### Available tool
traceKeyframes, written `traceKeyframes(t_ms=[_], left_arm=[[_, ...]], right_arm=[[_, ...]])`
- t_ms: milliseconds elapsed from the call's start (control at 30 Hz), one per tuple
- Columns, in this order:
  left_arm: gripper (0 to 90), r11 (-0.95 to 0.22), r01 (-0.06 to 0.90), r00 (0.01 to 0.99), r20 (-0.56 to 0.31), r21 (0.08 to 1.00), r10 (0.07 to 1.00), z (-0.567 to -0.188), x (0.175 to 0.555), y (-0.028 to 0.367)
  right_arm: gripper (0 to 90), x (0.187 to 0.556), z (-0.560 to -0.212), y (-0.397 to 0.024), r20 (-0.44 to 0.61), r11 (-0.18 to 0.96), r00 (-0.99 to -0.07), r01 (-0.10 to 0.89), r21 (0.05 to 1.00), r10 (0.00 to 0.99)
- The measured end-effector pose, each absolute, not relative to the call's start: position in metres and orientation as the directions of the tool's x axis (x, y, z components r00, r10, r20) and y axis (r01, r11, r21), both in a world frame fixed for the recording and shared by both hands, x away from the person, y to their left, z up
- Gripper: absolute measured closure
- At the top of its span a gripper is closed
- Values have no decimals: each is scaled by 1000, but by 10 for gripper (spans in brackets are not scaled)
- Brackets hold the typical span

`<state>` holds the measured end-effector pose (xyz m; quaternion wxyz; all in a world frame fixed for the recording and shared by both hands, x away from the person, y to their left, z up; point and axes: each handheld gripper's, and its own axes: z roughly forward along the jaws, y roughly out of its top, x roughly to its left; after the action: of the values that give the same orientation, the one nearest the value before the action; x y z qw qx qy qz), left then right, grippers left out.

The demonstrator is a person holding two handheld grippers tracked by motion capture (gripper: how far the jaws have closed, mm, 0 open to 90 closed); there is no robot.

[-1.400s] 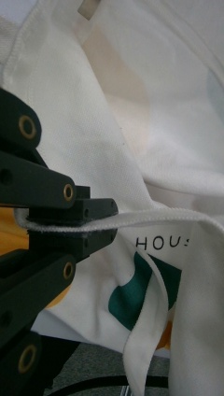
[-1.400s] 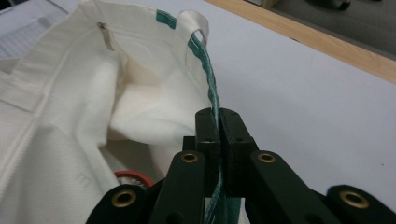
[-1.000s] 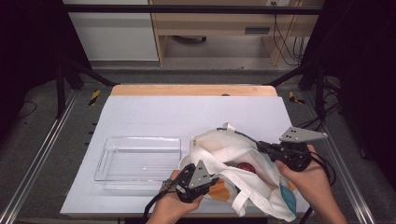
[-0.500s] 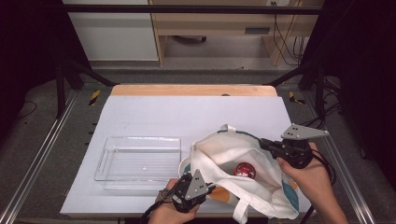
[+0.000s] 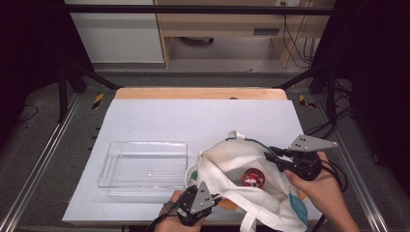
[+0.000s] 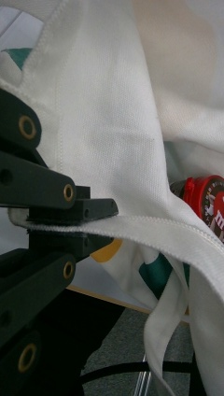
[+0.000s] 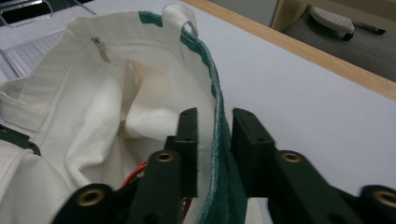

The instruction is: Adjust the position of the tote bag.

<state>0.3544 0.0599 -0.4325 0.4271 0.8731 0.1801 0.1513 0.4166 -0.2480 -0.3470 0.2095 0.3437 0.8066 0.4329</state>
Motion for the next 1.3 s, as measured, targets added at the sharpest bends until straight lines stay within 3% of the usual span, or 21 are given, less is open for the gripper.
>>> traceKeyframes(t_ms=[133, 433, 667, 867, 1300], left_arm=[[868, -565, 189, 888, 106, 803, 448, -433, 354, 60], [870, -543, 189, 881, 103, 818, 462, -433, 356, 59], [871, -525, 182, 874, 108, 832, 474, -432, 356, 59], [871, -520, 174, 867, 120, 836, 484, -435, 352, 60], [873, -553, 145, 848, 185, 820, 496, -448, 341, 59]], right_arm=[[584, 422, -348, -241, -76, 439, -680, 379, 815, 729], [576, 415, -356, -235, -123, 483, -675, 377, 790, 727], [641, 410, -367, -238, -129, 493, -667, 393, 776, 734], [827, 412, -381, -244, -140, 504, -647, 421, 754, 749], [850, 433, -403, -267, -24, 381, -596, 480, 790, 802]])
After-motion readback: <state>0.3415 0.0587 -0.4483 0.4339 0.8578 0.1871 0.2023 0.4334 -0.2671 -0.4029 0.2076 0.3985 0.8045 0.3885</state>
